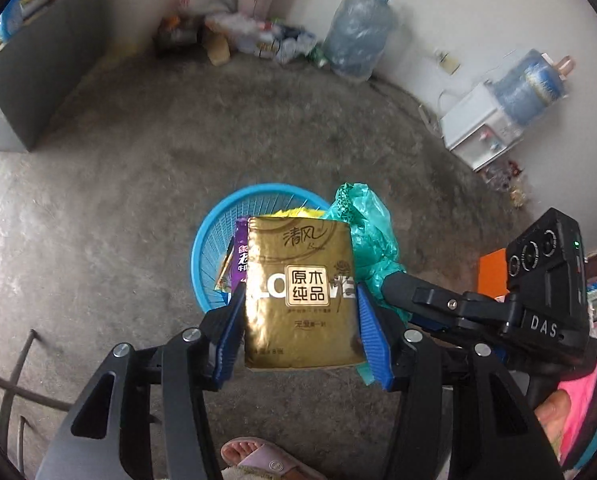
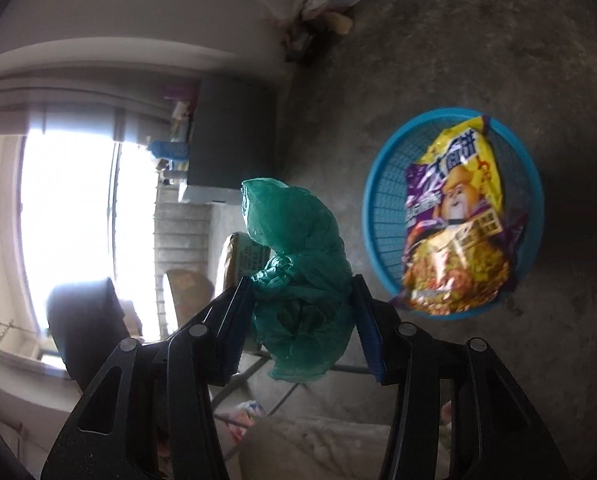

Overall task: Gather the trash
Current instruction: 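Carry the gold pack and green bag to the wastebasket and open both tools, then withdraw both open tools and turn back toward the table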

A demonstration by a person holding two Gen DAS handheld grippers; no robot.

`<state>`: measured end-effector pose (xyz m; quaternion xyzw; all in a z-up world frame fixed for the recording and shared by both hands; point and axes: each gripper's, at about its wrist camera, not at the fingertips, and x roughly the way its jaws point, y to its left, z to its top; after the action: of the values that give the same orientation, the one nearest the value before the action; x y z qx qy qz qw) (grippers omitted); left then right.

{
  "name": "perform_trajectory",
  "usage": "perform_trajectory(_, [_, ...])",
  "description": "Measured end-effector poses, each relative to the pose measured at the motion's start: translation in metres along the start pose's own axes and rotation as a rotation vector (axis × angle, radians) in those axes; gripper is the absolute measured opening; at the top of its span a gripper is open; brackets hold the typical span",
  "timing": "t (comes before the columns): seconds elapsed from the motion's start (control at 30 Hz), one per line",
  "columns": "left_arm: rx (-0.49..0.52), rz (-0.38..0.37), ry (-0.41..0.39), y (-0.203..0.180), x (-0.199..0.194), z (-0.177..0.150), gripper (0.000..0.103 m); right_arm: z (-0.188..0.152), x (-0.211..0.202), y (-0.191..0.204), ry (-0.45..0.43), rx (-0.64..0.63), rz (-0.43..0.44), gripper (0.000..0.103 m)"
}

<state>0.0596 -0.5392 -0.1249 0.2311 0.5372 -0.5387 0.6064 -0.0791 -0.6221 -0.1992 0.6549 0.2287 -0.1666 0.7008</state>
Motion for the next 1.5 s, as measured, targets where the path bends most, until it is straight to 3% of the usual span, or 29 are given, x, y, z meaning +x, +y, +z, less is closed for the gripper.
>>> perform_trajectory(0.13, [-0.088,0.029,0.157,0.007,0.093,0.02,0.058,0.031,0.043,-0.051,0.02,0.06,-0.157,0.046])
perform_trajectory(0.17, [-0.109,0.047,0.2,0.01,0.113,0.018,0.062,0.039,0.06,-0.069,0.036,0.077,-0.243,0.046])
perform_trajectory(0.23, [-0.14,0.113,0.301,0.023,0.154,0.011,0.063,0.047,0.086,-0.1,0.094,0.135,-0.323,0.046])
perform_trajectory(0.27, [-0.136,0.145,0.345,0.027,0.166,0.006,0.063,0.05,0.098,-0.114,0.116,0.153,-0.38,0.046])
perform_trajectory(0.33, [-0.137,0.192,0.413,0.033,0.184,0.001,0.065,0.052,0.114,-0.122,0.15,0.139,-0.393,0.047])
perform_trajectory(0.4, [-0.183,0.174,0.412,0.039,0.182,-0.002,0.07,0.053,0.119,-0.112,0.156,0.089,-0.442,0.048])
perform_trajectory(0.53, [-0.232,0.158,0.368,0.043,0.162,0.003,0.074,0.052,0.113,-0.095,0.133,0.016,-0.454,0.055])
perform_trajectory(0.77, [-0.143,0.165,0.28,0.03,0.116,0.016,0.076,0.042,0.066,-0.068,0.04,-0.004,-0.359,0.06])
perform_trajectory(1.03, [-0.109,0.122,0.121,0.008,0.011,0.006,0.077,0.009,0.013,-0.02,-0.077,-0.09,-0.32,0.06])
perform_trajectory(1.23, [-0.064,0.106,-0.097,-0.008,-0.102,-0.041,0.077,-0.036,-0.047,0.032,-0.224,-0.204,-0.276,0.062])
perform_trajectory(1.5, [-0.157,0.1,-0.425,0.008,-0.236,-0.138,0.083,-0.093,-0.075,0.12,-0.341,-0.494,-0.356,0.079])
